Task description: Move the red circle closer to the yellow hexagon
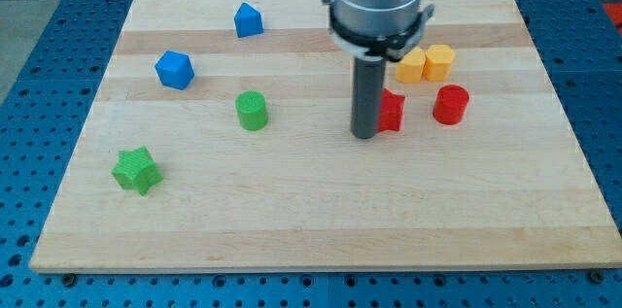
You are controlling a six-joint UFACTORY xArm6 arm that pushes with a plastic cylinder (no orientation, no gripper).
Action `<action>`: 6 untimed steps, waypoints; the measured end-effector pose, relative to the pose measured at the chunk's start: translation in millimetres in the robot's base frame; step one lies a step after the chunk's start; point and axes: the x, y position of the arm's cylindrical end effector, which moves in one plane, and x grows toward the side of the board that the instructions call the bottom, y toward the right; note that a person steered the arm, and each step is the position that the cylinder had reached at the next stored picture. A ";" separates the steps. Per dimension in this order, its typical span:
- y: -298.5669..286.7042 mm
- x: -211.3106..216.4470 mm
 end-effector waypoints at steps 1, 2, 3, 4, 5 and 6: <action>28.7 -12.9; 31.3 -13.4; 31.3 -9.4; 41.6 13.4; 68.4 26.6; 100.3 20.0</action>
